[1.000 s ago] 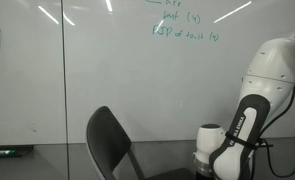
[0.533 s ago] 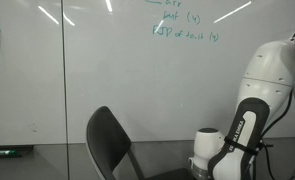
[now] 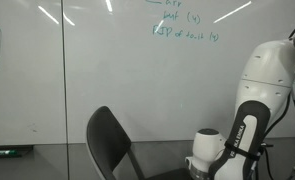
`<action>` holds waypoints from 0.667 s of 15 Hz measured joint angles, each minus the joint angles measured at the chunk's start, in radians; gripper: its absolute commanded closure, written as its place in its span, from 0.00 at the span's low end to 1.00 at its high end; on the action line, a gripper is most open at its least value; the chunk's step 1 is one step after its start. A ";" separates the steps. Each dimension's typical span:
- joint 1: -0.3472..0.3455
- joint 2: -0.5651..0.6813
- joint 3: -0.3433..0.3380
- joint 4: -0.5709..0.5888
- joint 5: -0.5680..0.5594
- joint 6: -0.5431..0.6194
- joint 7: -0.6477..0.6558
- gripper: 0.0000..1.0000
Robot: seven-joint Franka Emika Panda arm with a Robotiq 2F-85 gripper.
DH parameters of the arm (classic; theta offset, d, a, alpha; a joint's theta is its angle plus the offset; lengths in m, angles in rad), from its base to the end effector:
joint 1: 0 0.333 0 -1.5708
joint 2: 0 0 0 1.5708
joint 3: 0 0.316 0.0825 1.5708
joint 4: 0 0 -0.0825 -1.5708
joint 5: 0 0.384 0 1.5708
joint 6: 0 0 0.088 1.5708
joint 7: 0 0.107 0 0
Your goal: Use the black marker from the seat of the chair to write on the whiteboard then place the marker back on the chair.
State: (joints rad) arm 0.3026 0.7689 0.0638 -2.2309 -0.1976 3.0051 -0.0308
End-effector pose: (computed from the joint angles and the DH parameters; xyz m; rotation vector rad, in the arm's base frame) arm 0.4628 0.1977 0.0290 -2.9953 -0.8853 -0.0123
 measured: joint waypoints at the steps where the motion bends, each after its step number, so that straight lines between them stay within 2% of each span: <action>1: 0.010 0.001 -0.011 0.000 -0.004 0.008 -0.002 0.92; 3: 0.026 0.001 -0.031 0.000 -0.014 0.018 -0.005 0.88; 10: 0.046 -0.014 -0.068 -0.006 -0.023 -0.006 -0.005 0.89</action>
State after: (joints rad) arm 0.3489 0.7546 -0.0046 -2.2374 -0.2206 2.9993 -0.0361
